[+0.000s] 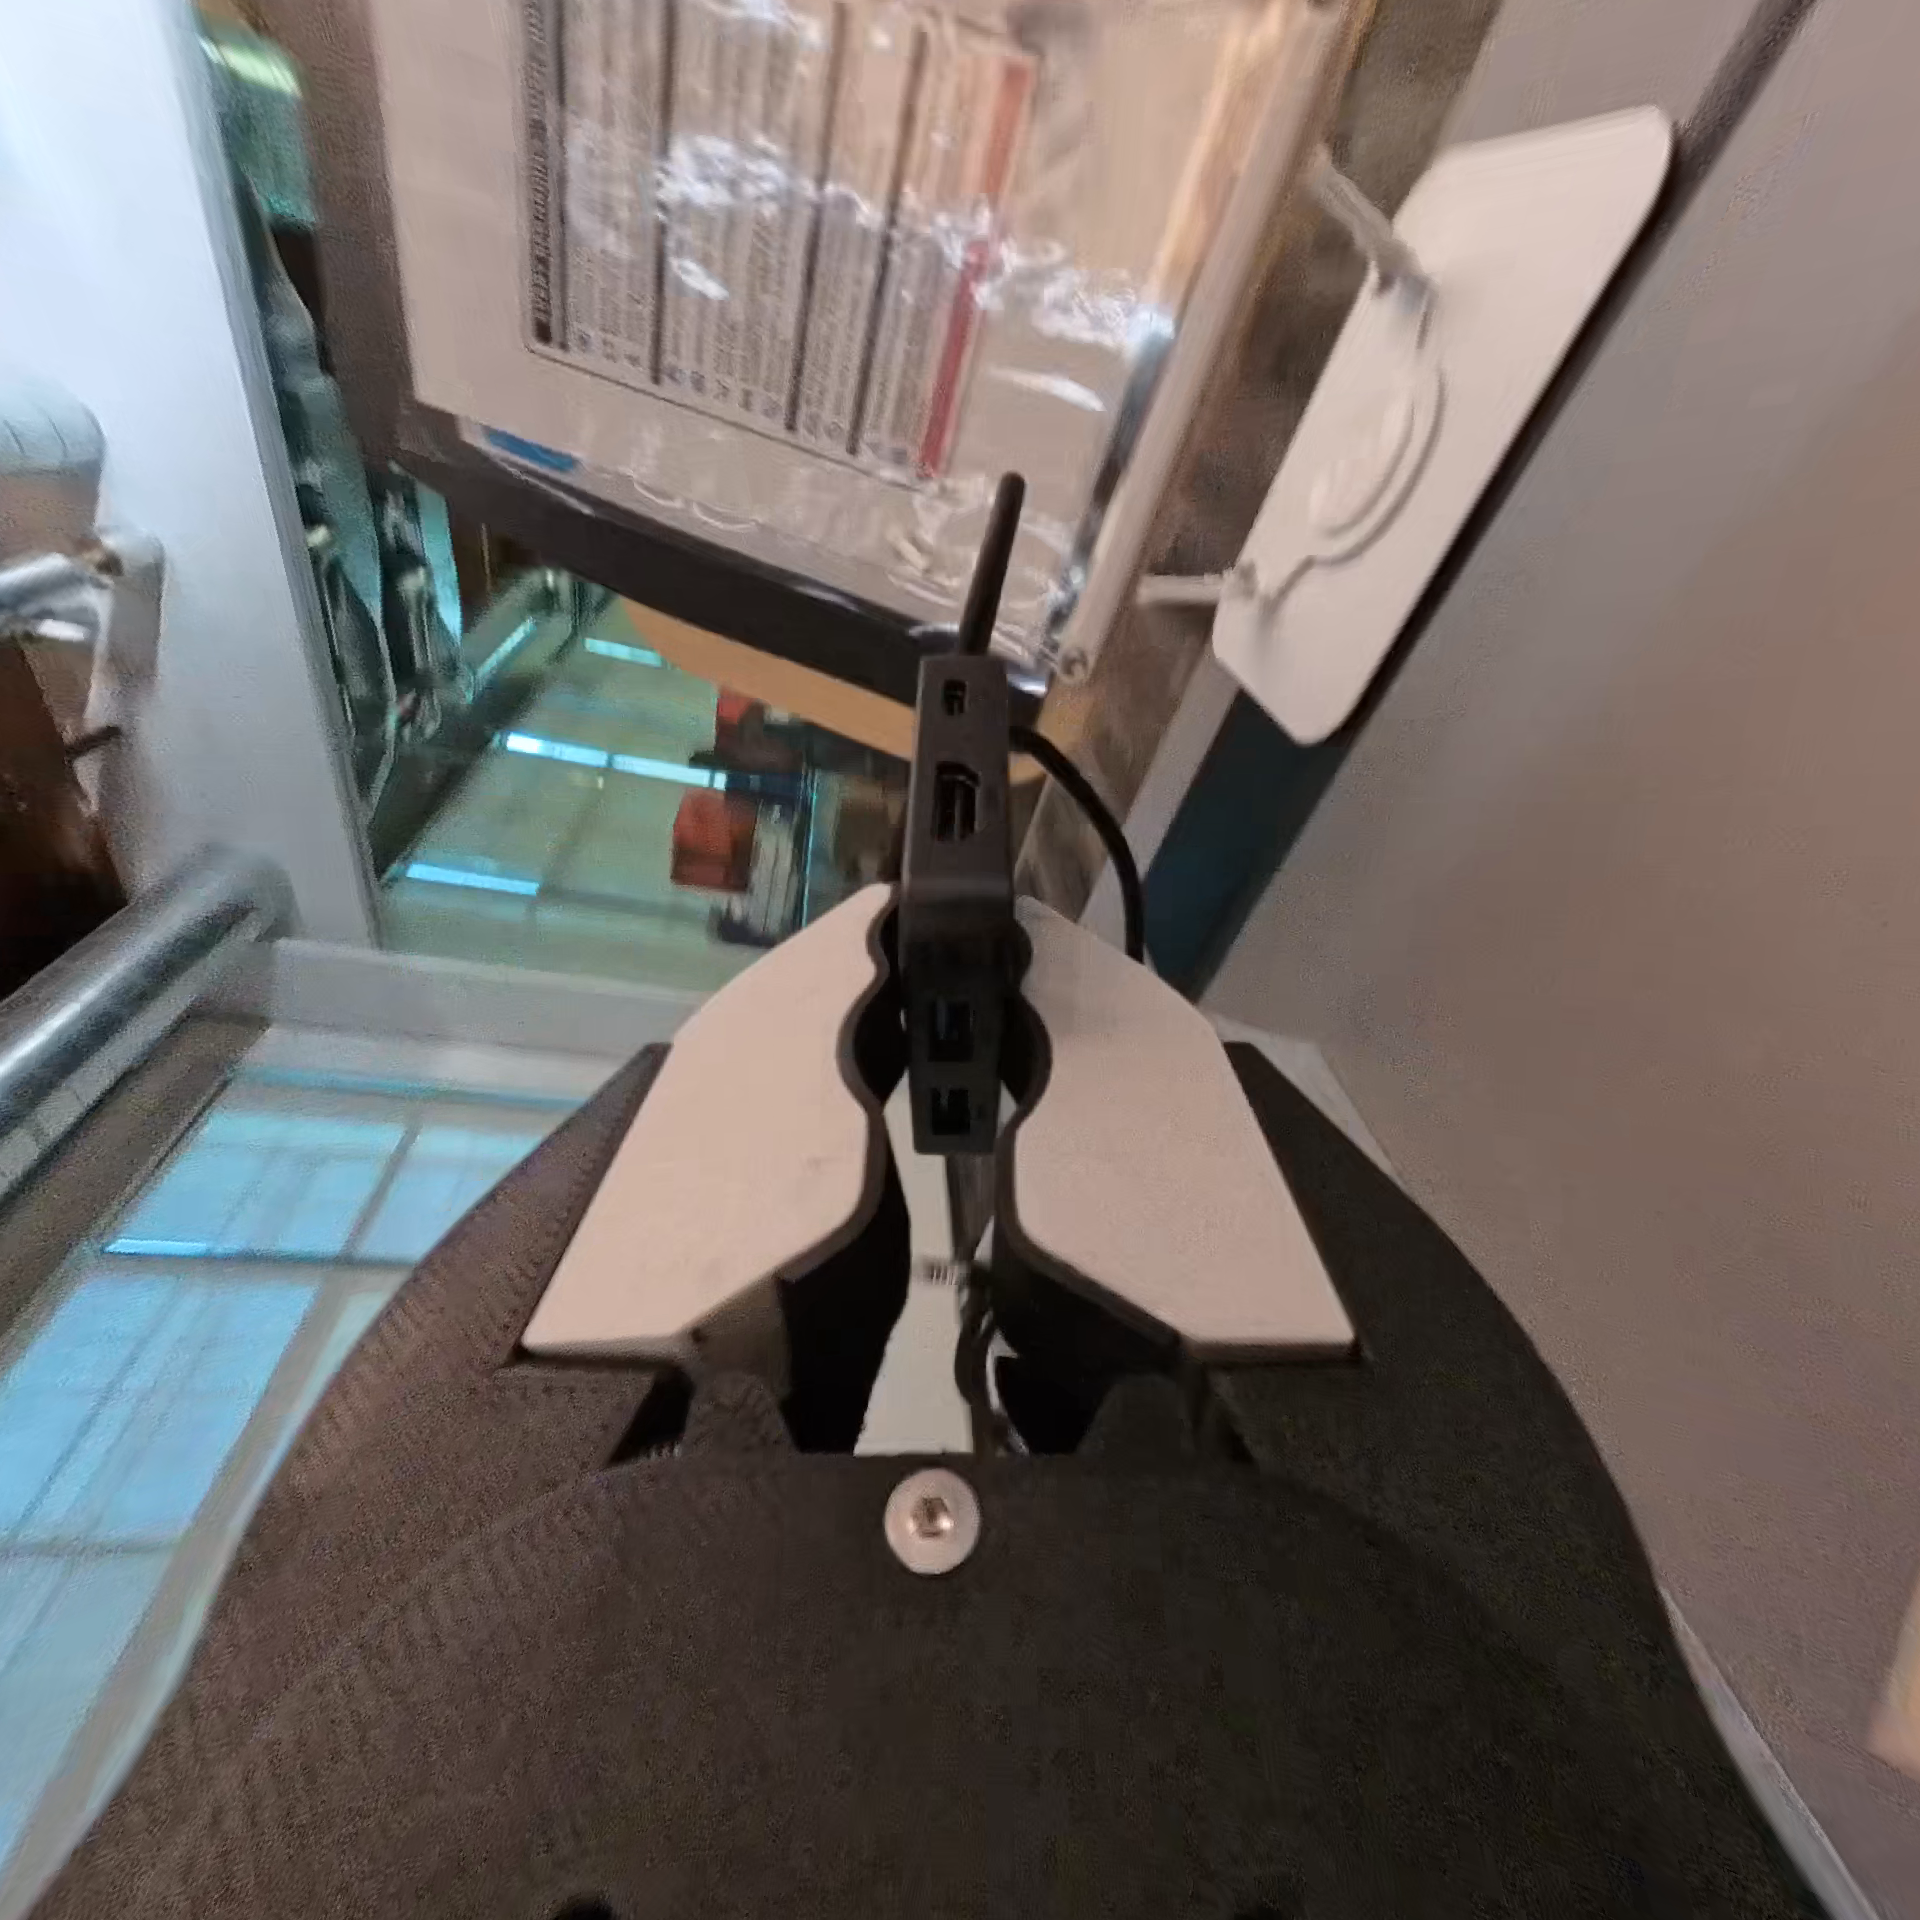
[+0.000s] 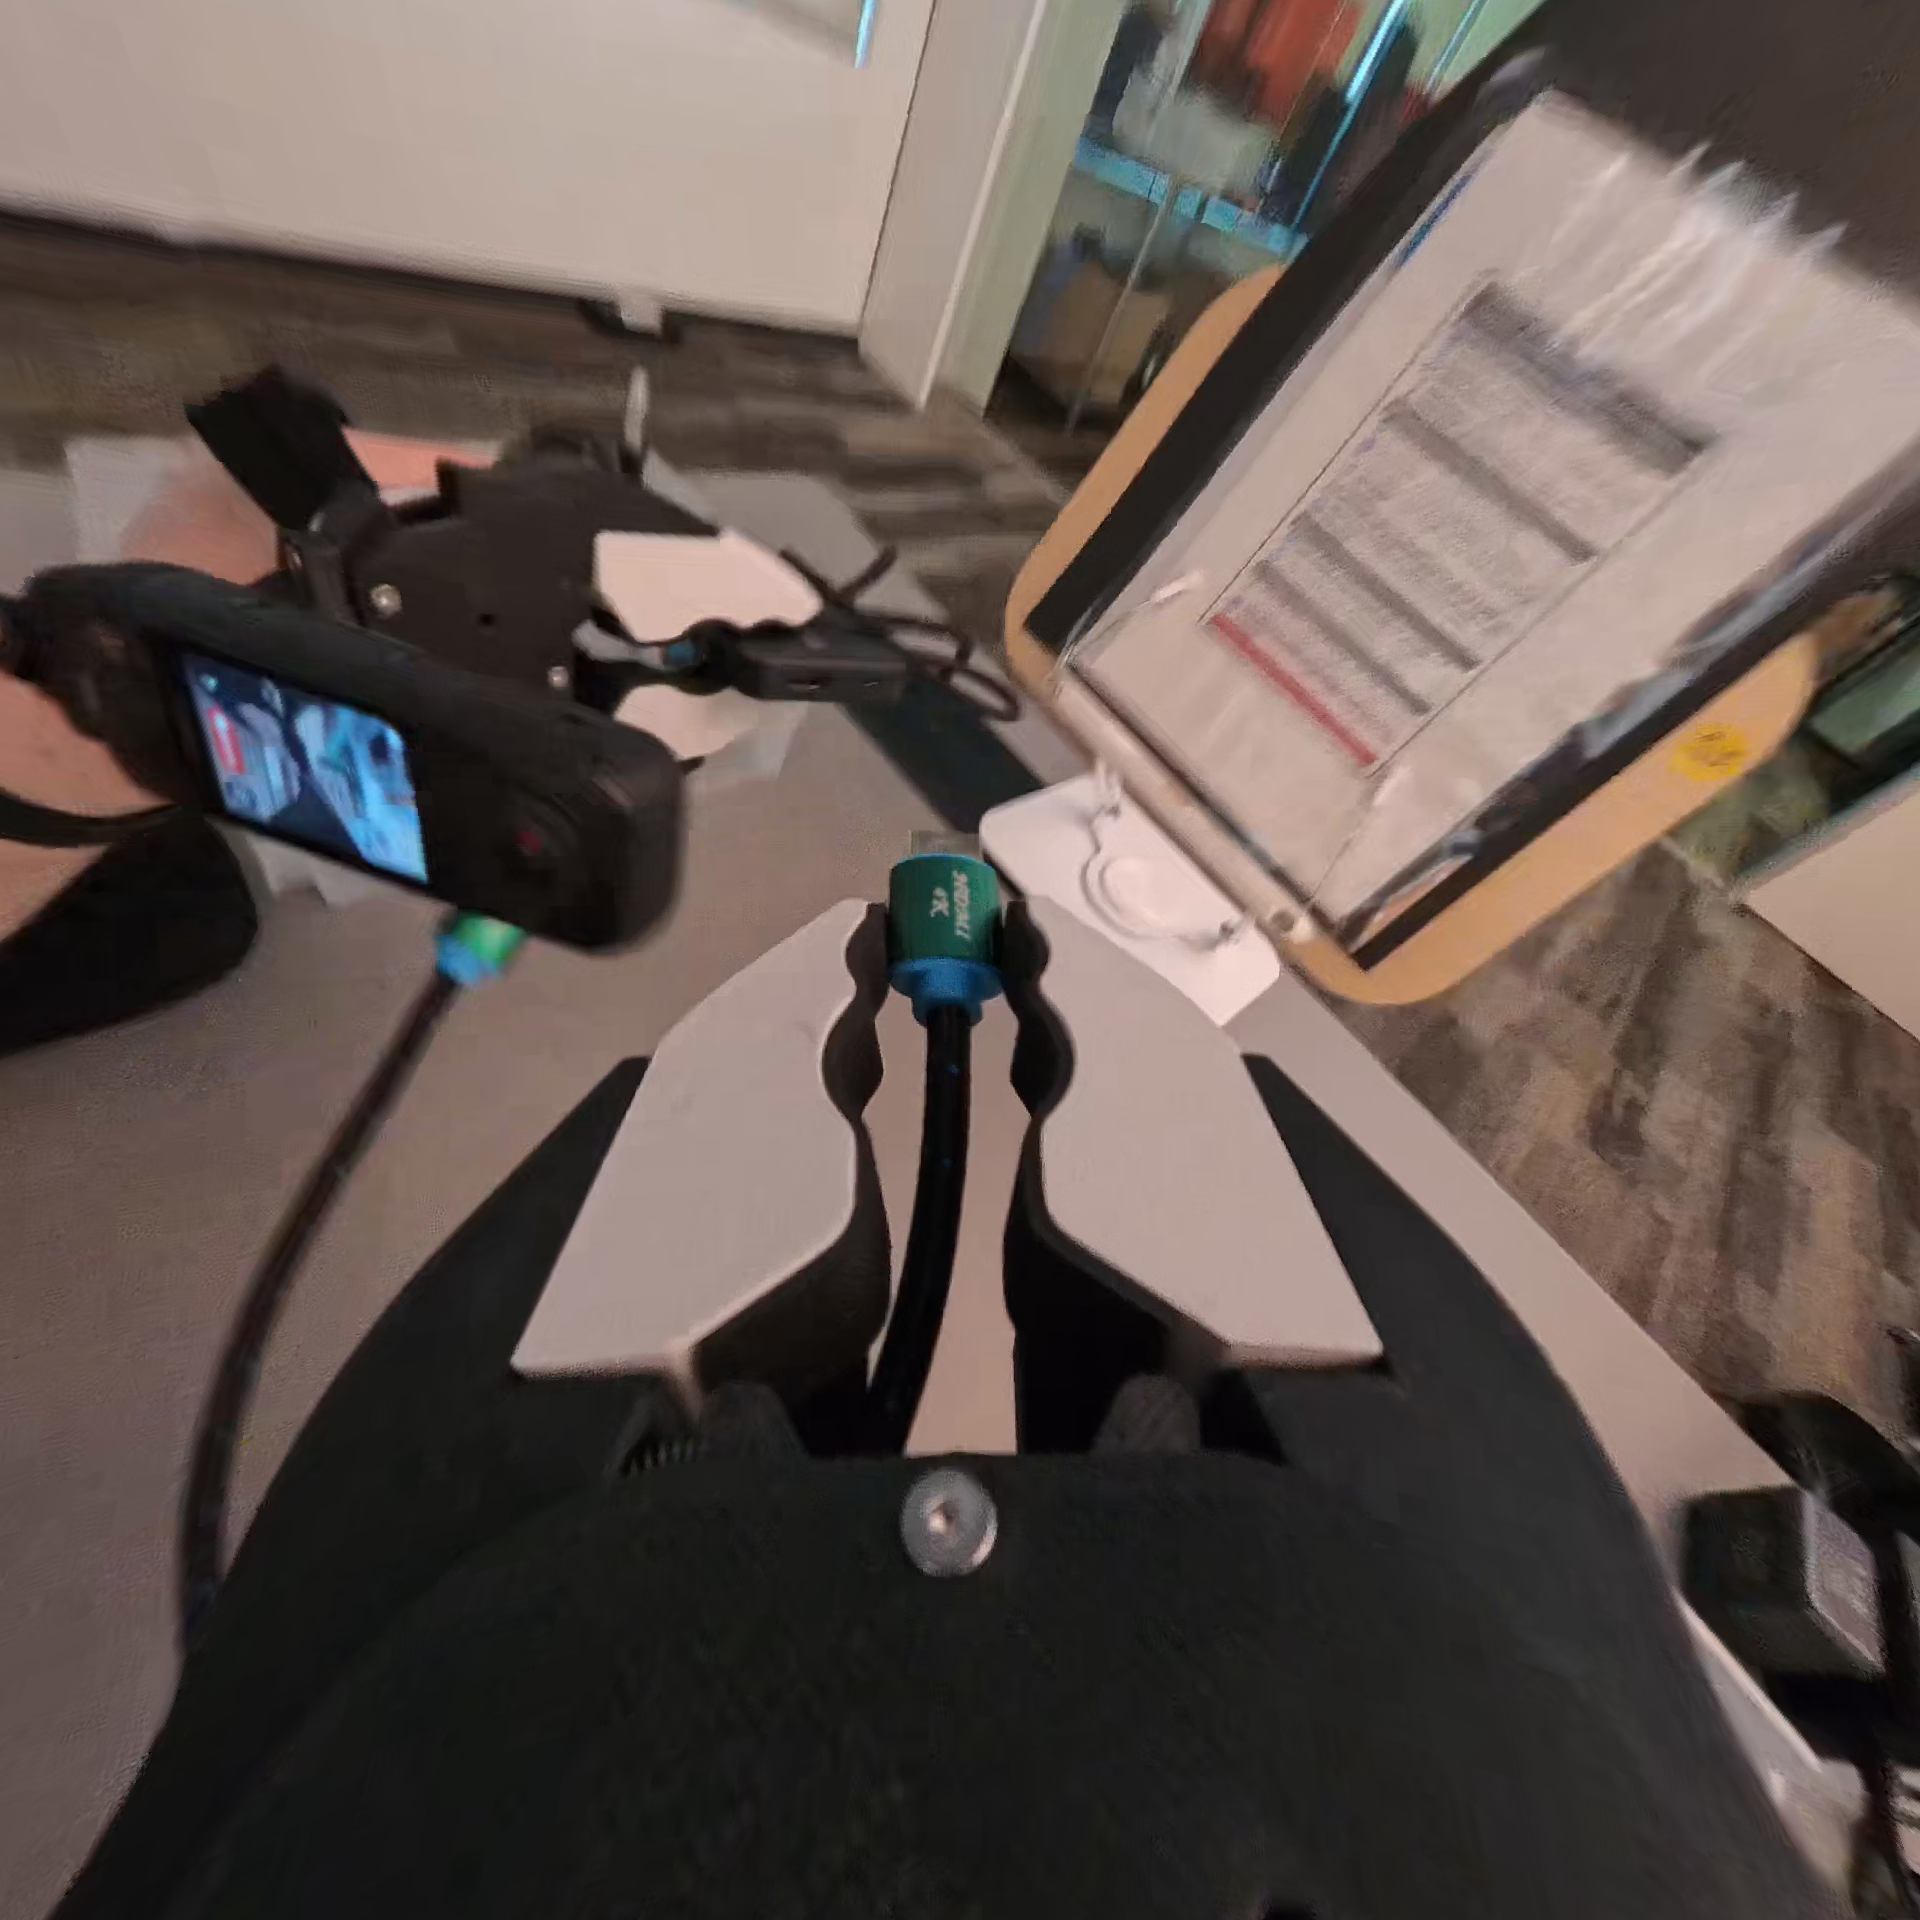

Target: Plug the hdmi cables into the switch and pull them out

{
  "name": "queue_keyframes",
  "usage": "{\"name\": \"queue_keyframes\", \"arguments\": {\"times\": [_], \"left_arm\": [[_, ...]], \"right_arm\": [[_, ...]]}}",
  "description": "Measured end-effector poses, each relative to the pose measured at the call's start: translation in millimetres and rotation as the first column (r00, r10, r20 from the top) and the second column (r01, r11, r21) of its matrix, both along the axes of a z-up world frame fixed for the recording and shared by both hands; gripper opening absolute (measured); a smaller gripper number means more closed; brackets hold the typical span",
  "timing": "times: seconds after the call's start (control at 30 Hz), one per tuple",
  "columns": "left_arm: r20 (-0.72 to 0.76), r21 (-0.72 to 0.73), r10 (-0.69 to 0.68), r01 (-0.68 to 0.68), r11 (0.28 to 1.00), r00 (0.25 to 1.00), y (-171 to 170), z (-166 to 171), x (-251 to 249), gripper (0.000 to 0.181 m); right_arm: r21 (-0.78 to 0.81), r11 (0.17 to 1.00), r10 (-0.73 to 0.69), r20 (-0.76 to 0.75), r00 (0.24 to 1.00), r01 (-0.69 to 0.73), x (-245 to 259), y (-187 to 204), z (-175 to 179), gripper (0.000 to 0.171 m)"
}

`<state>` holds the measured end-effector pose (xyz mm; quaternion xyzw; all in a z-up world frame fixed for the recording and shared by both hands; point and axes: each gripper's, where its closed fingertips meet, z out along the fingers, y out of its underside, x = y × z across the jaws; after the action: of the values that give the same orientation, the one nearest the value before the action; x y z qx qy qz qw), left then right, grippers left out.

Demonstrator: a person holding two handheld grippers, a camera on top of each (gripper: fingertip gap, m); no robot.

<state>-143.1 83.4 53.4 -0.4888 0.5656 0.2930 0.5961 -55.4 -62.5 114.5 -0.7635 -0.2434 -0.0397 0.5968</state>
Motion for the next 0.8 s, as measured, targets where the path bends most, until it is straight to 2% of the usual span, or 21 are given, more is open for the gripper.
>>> {"name": "queue_keyframes", "arguments": {"times": [0.07, 0.13, 0.23, 0.4, 0.5, 0.57, 0.67, 0.8], "left_arm": [[0.172, 0.002, -0.127, 0.129, 0.992, 0.977, -11.3, 27.7, -3.2, 0.015], [0.321, 0.008, -0.237, 0.247, 0.969, 0.917, -32.4, 55.8, -1.9, 0.015], [0.379, -0.021, -0.272, 0.302, 0.953, 0.884, -45.1, 68.4, -8.5, 0.015], [0.466, -0.077, -0.351, 0.433, 0.898, 0.812, -66.7, 76.2, -9.2, 0.015], [0.498, -0.087, -0.392, 0.495, 0.865, 0.773, -81.0, 81.3, -5.0, 0.015], [0.494, -0.093, -0.413, 0.518, 0.850, 0.765, -87.4, 80.0, -1.4, 0.015], [0.472, -0.106, -0.413, 0.516, 0.850, 0.779, -87.8, 74.3, 2.5, 0.015], [0.469, -0.130, -0.415, 0.526, 0.841, 0.780, -88.1, 68.6, 6.8, 0.015]], "right_arm": [[0.057, 0.998, 0.033, -0.064, 0.997, -0.029, 19.8, -17.5, 20.0, 0.022], [0.092, 0.995, -0.024, -0.077, 0.997, 0.031, 52.6, -27.3, 29.8, 0.023], [0.156, 0.981, -0.103, -0.066, 0.992, 0.112, 98.2, -45.0, 42.3, 0.023], [0.363, 0.911, -0.231, 0.059, 0.971, 0.195, 179.3, -81.2, 53.4, 0.022], [0.399, 0.900, -0.309, 0.292, 0.905, 0.178, 219.3, -91.8, 26.5, 0.022], [0.356, 0.925, -0.284, 0.409, 0.867, 0.135, 236.0, -91.4, -5.7, 0.023], [0.220, 0.970, -0.180, 0.389, 0.903, 0.098, 251.6, -85.0, -53.6, 0.023], [0.141, 0.990, -0.062, 0.334, 0.941, 0.015, 248.7, -74.6, -86.6, 0.023]]}}
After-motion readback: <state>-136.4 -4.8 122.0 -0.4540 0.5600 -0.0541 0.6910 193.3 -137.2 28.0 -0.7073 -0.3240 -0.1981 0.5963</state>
